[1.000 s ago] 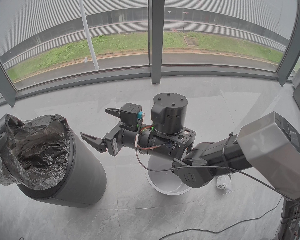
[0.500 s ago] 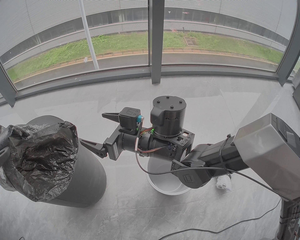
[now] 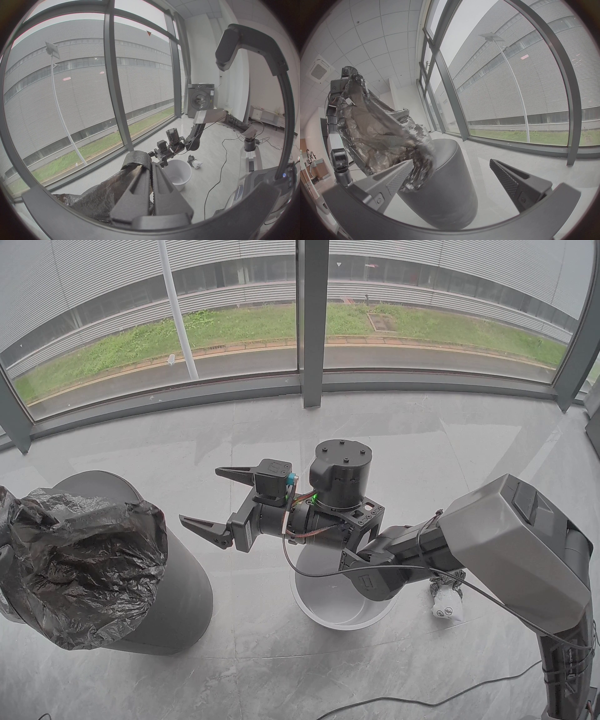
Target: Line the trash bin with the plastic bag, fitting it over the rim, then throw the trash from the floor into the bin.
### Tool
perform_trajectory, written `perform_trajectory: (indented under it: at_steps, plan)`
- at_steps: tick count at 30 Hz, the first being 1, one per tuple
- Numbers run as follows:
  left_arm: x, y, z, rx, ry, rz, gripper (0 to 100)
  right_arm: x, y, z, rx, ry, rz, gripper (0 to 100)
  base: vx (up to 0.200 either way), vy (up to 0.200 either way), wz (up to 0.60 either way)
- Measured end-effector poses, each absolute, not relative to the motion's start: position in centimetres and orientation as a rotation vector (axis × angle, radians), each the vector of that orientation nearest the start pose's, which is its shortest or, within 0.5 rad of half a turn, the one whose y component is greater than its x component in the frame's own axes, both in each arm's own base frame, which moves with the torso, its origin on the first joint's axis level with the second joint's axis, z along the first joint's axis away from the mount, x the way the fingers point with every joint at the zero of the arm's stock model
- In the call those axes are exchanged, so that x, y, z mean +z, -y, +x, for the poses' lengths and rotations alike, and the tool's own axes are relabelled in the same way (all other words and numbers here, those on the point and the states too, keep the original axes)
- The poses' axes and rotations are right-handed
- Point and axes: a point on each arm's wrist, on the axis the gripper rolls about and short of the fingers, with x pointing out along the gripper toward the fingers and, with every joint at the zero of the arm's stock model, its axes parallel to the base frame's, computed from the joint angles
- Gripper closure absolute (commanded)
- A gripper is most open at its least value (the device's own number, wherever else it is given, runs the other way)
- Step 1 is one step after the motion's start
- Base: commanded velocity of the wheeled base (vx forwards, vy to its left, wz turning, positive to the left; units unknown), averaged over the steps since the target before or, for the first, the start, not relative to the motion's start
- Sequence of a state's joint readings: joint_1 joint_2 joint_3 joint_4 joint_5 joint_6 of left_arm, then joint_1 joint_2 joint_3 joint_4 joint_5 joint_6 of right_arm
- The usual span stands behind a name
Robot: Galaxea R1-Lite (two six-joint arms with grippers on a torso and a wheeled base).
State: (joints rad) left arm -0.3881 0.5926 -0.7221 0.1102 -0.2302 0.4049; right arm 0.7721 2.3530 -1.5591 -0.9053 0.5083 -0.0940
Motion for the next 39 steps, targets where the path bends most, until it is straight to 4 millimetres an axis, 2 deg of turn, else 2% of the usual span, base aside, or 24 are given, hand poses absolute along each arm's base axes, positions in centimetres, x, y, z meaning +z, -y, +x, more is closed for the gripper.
perform_trajectory:
  at_steps: [9, 22, 29, 33, 39]
  plan:
    - [27.3, 1.5, 2.1, -0.657, 0.163, 0.398, 100, 15.3, -35.0, 34.6, 1.311, 0.199, -0.048, 0, 0.000, 0.000, 0.00]
    - [27.9, 2.7, 4.5, -0.648, 0.208, 0.394, 100, 14.1, -35.3, 31.0, 1.408, 0.105, -0.058, 0, 0.000, 0.000, 0.00]
    - [27.8, 2.8, 4.8, -0.657, 0.194, 0.395, 100, 13.7, -35.0, 32.1, 1.397, 0.121, -0.053, 0, 0.000, 0.000, 0.00]
    - [28.0, 2.9, 4.9, -0.657, 0.197, 0.394, 100, 13.5, -35.1, 32.2, 1.446, 0.119, -0.046, 0, 0.000, 0.000, 0.00]
    - [29.0, 3.1, 5.2, -0.658, 0.223, 0.395, 100, 13.8, -35.2, 32.2, 1.470, 0.125, -0.037, 0, 0.000, 0.000, 0.00]
